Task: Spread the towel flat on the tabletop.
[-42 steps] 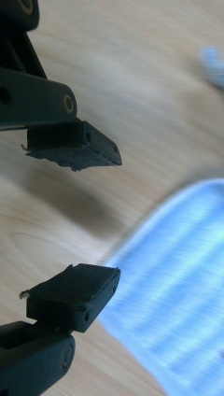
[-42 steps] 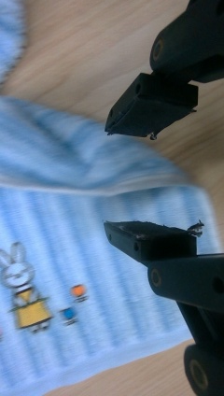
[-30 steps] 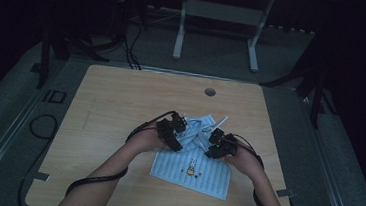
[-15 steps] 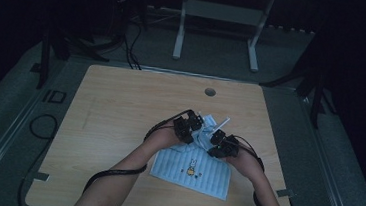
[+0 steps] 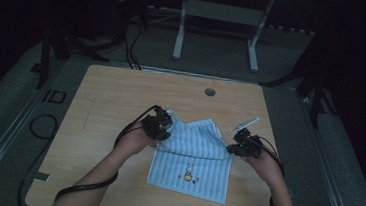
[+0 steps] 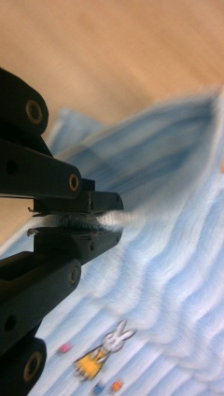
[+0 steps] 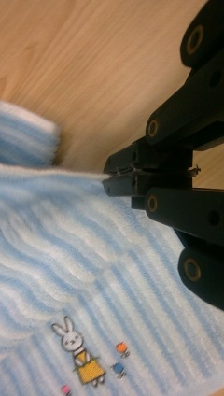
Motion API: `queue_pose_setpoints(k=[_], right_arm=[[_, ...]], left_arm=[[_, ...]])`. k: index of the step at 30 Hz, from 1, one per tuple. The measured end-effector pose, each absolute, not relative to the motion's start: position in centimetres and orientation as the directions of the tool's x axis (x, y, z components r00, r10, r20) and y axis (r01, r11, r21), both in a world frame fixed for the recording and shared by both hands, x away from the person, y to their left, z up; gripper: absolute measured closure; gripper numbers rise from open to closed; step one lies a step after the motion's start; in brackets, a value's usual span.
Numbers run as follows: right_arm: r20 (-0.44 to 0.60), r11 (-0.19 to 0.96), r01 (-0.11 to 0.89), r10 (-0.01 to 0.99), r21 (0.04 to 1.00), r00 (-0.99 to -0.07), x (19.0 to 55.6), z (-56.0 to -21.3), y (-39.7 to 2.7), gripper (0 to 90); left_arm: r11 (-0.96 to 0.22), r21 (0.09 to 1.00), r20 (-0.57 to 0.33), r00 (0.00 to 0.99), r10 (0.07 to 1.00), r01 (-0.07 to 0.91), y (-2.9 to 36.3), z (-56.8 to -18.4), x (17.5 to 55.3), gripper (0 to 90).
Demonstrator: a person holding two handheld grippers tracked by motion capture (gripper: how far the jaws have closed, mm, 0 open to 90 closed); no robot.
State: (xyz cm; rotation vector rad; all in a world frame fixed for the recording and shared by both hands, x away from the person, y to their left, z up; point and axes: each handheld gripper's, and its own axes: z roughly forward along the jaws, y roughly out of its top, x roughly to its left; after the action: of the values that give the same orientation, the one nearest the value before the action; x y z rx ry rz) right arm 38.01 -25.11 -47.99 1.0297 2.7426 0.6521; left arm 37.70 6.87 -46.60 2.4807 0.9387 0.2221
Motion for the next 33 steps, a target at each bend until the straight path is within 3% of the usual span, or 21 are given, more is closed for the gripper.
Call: queue_pose_setpoints(k=[3,15,20,26,33], right_arm=[[0.06,0.661,0.597,0.646,0.455,-0.761,37.5,-48.1,-25.4,88.3],[0.084,0.696,0.604,0.626,0.388,-0.775,34.2,-51.6,-24.3,86.1],[0.055,0.675,0.622,0.659,0.396,-0.75,33.7,-51.0,-24.8,76.6],[0.04,0.703,0.561,0.608,0.437,-0.793,30.7,-48.7,-24.6,74.2],[0.059,0.763,0.523,0.545,0.38,-0.837,28.8,-51.2,-22.3,74.1]], left_arm=[[-0.628,0.486,-0.091,0.75,0.655,0.608,8.3,-47.6,36.1,82.3],[-0.6,0.47,-0.155,0.73,0.666,0.647,10.9,-51.4,32.2,76.0],[-0.578,0.513,-0.119,0.72,0.684,0.634,12.3,-50.5,30.4,60.8],[-0.659,0.528,-0.092,0.808,0.583,0.536,11.8,-49.2,26.3,68.1],[-0.718,0.479,-0.117,0.848,0.518,0.505,9.0,-51.1,26.2,74.6]])
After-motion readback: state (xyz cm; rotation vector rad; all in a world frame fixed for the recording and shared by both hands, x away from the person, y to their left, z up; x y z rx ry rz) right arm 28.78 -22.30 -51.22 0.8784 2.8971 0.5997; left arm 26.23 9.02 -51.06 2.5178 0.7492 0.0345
